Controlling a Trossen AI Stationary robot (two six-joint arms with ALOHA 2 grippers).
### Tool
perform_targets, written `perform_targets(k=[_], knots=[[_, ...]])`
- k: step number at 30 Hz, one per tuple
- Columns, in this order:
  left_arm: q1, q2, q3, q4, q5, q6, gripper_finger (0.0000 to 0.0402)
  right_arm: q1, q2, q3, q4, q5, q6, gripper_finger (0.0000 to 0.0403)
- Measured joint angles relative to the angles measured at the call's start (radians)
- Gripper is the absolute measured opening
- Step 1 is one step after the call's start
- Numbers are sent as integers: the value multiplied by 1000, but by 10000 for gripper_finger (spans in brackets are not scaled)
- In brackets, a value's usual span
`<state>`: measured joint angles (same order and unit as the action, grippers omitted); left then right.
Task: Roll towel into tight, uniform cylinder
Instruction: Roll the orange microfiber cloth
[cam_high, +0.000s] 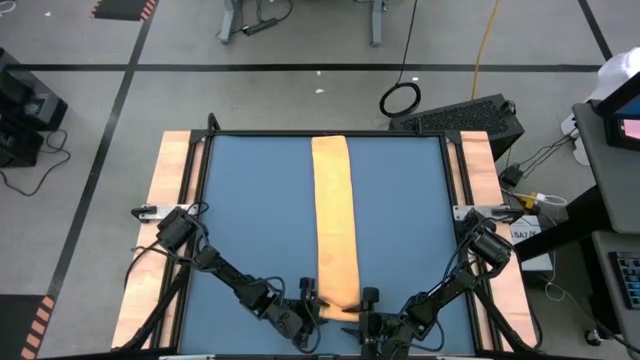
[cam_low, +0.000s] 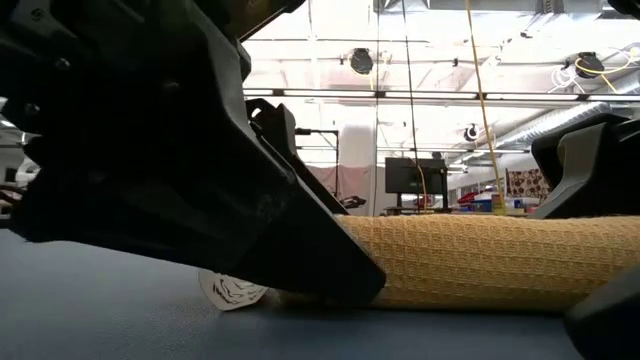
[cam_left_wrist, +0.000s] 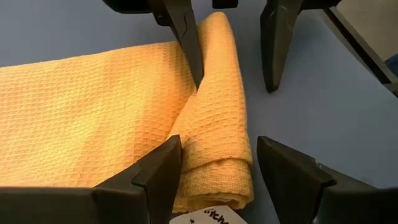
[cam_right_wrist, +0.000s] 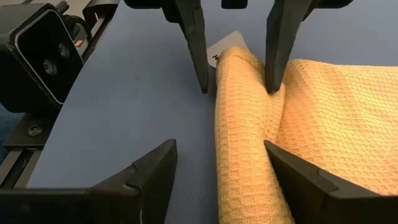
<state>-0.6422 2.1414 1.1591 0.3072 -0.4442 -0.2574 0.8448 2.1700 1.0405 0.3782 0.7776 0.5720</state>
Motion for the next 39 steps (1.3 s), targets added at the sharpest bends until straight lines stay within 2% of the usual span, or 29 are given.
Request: perform_targets(k=[5, 10, 15, 21, 24, 30, 39], knots=[[-2, 0, -1, -1, -1, -26, 182, 0, 0, 0, 0, 1, 2, 219], [-7, -1, -1, -2, 18, -26, 102, 0, -6, 0, 9, 16, -13, 227], [-7, -3, -1, -19, 35, -64, 21, 4, -47, -3, -10, 19, -137, 264], [-9, -3, 0, -29, 39, -189, 30, 67, -123, -2, -18, 96, -328, 318], [-10, -3, 0, -25, 62, -246, 32, 103, -129, -2, -26, 114, -406, 329], [-8, -9, 0, -17, 128, -347, 31, 118, -92, -1, -81, 105, -343, 314], [-6, -21, -6, -11, 177, -463, 31, 83, -30, -1, 49, 83, -328, 280]])
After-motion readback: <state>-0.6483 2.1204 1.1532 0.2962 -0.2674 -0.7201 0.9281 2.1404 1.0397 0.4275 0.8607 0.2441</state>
